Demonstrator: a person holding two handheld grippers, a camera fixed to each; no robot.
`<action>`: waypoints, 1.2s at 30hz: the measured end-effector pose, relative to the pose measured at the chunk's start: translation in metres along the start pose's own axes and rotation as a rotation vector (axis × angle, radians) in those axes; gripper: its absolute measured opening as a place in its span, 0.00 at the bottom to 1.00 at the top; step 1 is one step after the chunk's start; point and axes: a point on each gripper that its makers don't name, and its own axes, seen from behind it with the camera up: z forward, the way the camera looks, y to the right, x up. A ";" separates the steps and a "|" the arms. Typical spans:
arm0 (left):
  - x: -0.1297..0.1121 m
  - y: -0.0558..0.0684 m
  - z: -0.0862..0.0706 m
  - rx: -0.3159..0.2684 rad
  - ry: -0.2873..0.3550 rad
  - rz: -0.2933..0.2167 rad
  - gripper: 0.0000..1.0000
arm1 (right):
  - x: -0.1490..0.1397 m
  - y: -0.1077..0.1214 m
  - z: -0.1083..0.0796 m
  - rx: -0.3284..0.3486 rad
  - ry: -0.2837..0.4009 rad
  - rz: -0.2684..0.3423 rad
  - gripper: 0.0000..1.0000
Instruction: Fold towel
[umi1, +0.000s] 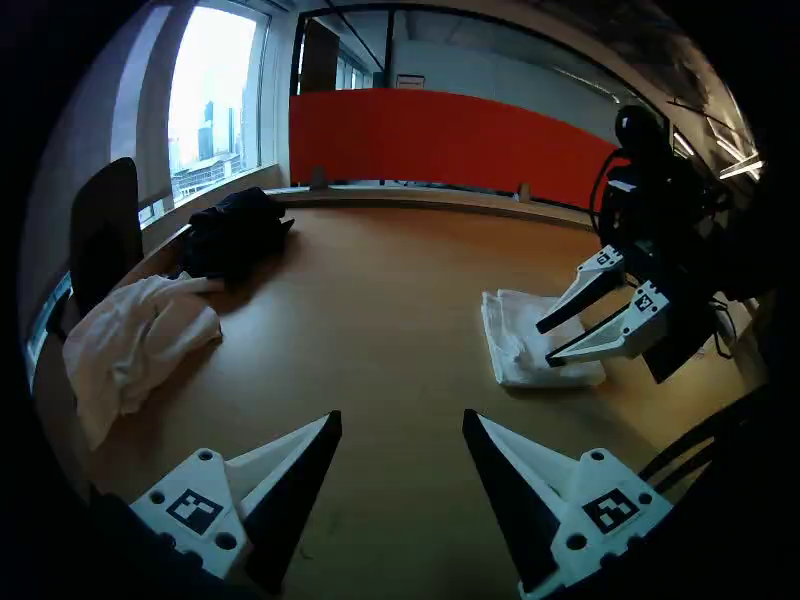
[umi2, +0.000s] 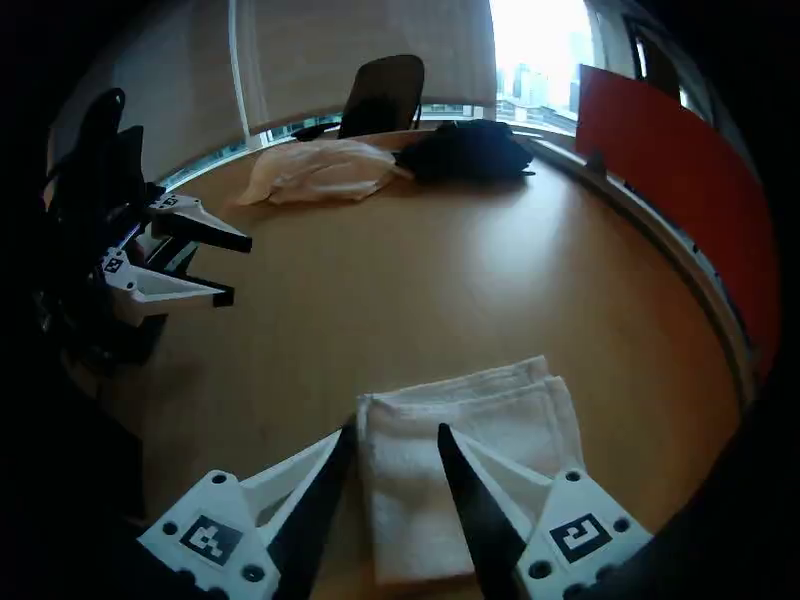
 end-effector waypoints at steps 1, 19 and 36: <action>0.000 0.000 0.000 -0.001 0.001 0.000 0.90 | -0.001 0.000 -0.001 -0.006 0.001 0.003 0.64; 0.004 0.003 0.003 -0.010 0.001 0.014 0.90 | -0.029 0.003 -0.028 -0.123 0.009 0.101 0.82; 0.005 0.007 0.005 -0.021 0.000 0.023 0.90 | -0.070 -0.008 -0.041 -0.202 -0.033 0.183 0.82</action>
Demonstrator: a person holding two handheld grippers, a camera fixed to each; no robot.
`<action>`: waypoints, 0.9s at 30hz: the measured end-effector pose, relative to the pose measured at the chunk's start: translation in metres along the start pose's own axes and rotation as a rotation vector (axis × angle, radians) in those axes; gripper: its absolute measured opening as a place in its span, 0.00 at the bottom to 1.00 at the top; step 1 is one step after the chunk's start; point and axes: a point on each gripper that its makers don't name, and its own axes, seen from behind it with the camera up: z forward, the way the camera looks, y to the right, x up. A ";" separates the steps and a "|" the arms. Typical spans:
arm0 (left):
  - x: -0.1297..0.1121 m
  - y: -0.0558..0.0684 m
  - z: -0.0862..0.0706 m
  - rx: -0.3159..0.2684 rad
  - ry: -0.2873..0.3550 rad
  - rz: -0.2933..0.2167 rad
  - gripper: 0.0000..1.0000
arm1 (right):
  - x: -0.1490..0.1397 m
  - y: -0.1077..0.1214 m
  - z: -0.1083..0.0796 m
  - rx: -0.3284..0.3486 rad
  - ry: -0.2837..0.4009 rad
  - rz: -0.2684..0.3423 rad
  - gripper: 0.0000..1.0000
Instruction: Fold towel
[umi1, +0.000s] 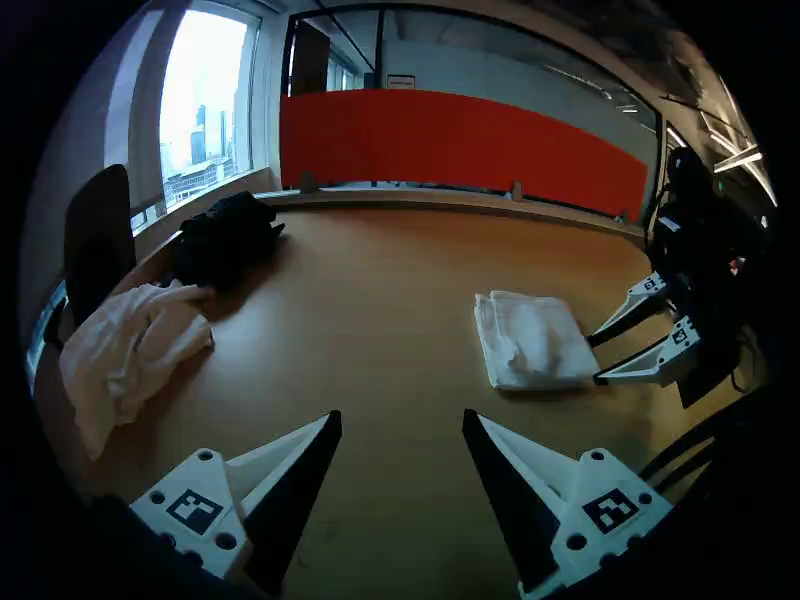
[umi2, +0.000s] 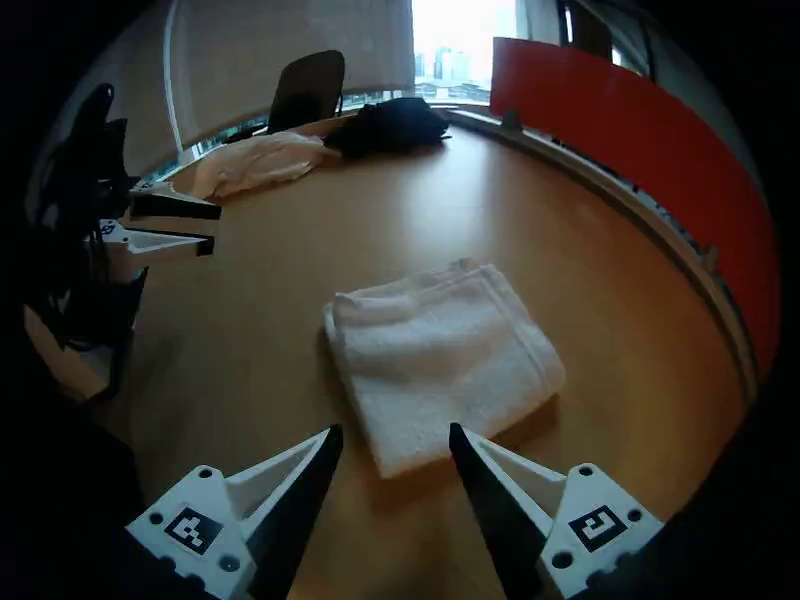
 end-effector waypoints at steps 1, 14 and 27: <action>0.000 0.000 0.000 -0.001 0.000 0.000 0.90 | -0.003 0.000 0.000 -0.003 -0.004 0.005 0.82; 0.000 0.001 0.002 -0.005 -0.003 0.000 0.90 | -0.031 0.000 0.002 -0.041 -0.052 0.059 0.77; -0.001 0.000 0.002 -0.005 -0.007 -0.001 0.89 | -0.033 0.006 0.008 -0.079 -0.043 0.118 0.35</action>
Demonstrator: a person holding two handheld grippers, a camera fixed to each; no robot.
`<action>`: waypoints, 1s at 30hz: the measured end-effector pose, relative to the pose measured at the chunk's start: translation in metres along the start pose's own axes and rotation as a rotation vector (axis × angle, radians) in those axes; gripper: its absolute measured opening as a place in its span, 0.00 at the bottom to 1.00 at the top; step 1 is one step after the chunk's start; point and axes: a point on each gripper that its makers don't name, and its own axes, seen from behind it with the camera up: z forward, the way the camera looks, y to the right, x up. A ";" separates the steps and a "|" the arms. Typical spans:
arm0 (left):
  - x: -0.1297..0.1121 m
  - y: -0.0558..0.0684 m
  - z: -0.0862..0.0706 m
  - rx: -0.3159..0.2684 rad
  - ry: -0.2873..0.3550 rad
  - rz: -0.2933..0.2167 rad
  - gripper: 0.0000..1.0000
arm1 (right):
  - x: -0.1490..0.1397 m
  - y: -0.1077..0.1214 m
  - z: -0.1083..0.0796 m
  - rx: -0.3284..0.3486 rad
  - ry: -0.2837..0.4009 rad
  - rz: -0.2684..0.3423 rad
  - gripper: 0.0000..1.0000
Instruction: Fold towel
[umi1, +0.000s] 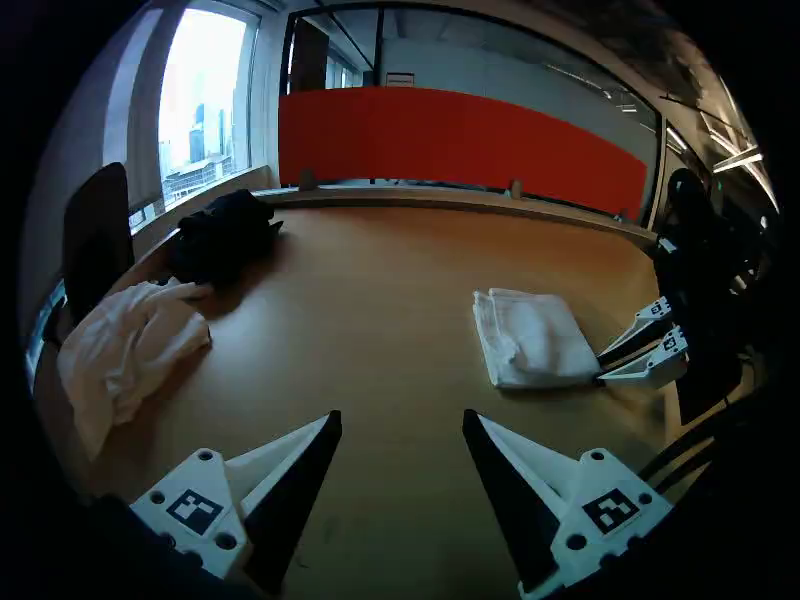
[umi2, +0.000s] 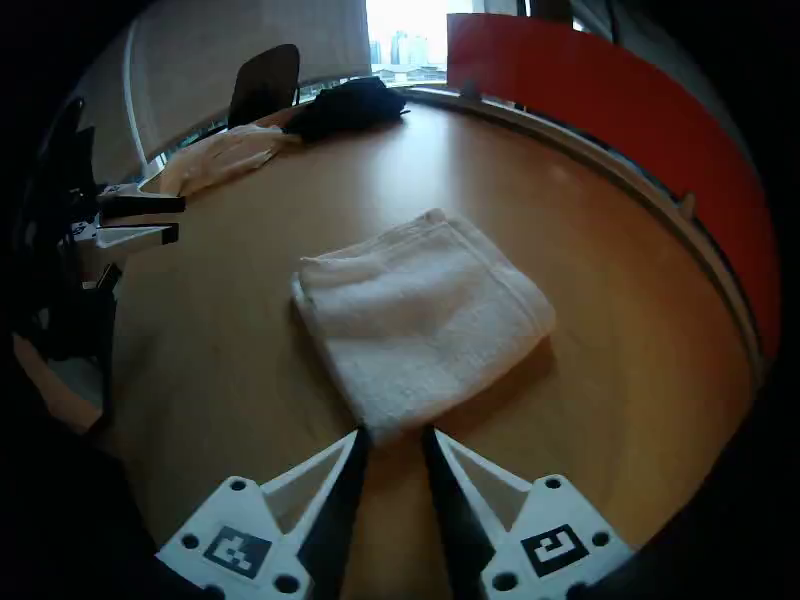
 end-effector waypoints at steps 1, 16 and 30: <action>0.000 0.000 0.000 0.000 0.000 0.000 0.89 | 0.000 0.000 0.000 -0.001 0.000 0.004 0.29; 0.002 0.002 0.002 -0.007 0.001 0.001 0.90 | 0.006 0.007 -0.003 -0.017 0.027 0.015 0.04; 0.005 -0.002 0.002 -0.004 0.008 -0.007 0.90 | 0.045 0.017 -0.021 -0.027 0.081 0.005 0.04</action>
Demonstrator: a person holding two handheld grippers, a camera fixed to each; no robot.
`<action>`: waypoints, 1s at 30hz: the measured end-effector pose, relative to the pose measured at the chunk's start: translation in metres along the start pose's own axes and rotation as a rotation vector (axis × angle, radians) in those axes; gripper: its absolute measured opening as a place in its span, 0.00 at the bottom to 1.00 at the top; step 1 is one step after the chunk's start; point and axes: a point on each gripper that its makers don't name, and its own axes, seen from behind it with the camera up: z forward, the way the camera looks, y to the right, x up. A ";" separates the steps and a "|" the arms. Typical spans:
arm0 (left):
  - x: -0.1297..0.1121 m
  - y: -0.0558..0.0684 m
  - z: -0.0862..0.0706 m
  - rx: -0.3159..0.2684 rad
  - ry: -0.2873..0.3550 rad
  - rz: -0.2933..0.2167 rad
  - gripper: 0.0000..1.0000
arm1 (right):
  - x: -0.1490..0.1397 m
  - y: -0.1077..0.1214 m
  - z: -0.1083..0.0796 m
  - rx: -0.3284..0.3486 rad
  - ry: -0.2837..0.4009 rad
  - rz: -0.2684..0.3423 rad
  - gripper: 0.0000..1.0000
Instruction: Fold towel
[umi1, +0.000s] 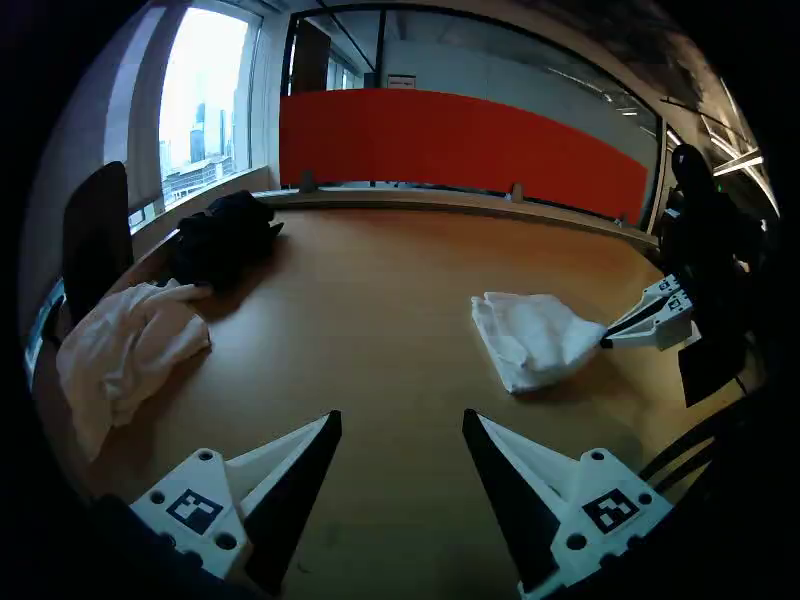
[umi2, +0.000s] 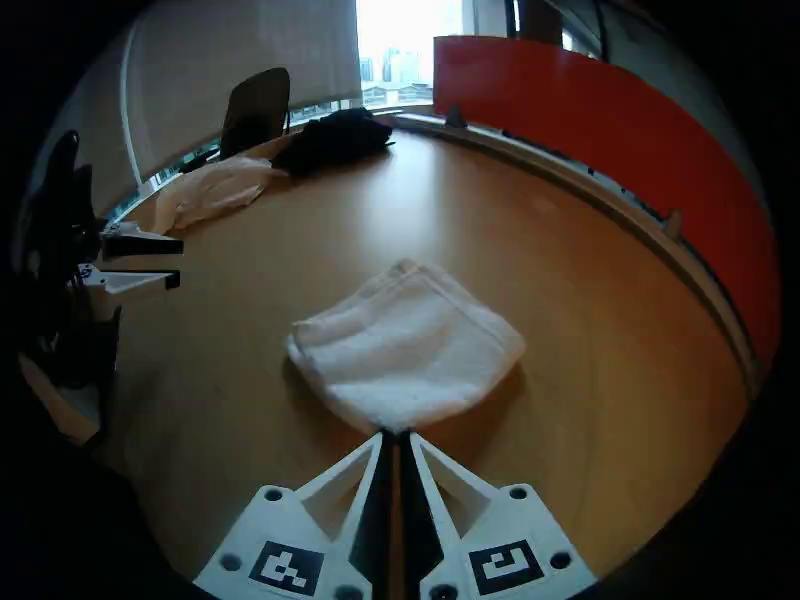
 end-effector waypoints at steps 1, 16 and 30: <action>0.000 0.000 0.000 -0.001 0.000 0.001 0.90 | 0.005 0.001 -0.002 0.000 0.005 -0.003 0.04; 0.014 0.001 -0.006 -0.016 0.027 0.009 0.90 | 0.081 0.009 -0.027 0.002 0.067 -0.097 0.03; 0.026 0.002 -0.009 -0.039 0.043 0.020 0.90 | 0.135 0.017 -0.051 0.012 0.119 -0.150 0.03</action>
